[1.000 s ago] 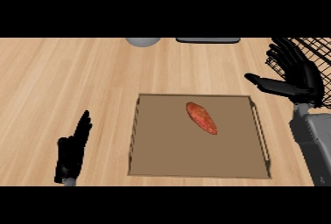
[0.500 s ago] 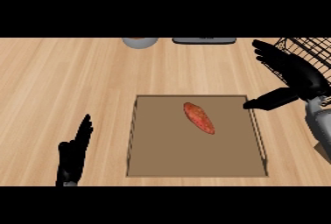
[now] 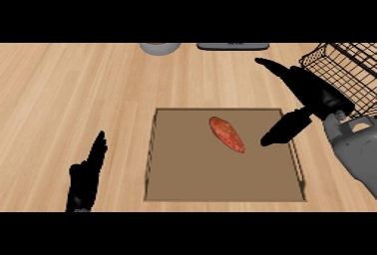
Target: Pick the sweet potato from the tray and place it in the tiered basket
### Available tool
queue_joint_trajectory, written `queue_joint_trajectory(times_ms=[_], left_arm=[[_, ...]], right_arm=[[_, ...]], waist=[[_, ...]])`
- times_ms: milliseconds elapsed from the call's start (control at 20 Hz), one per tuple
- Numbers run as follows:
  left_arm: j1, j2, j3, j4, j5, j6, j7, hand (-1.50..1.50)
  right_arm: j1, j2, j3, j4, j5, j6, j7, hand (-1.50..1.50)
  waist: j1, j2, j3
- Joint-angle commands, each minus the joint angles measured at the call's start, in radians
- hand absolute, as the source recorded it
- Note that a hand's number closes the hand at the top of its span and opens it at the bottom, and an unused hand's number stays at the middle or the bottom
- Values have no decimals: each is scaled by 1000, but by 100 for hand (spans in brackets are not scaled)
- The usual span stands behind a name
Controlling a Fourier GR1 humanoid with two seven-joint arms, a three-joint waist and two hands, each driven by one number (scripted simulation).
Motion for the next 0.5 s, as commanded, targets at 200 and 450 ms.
queue_joint_trajectory(times_ms=[200,450], left_arm=[[33,9,37,-31,-9,-33,16,0],[9,-27,51,33,-15,-51,-32,0]], right_arm=[[19,147,92,-28,223,-8,159,-150],[53,192,186,0,375,-2,163,-150]], waist=[[4,5,1],[4,6,1]])
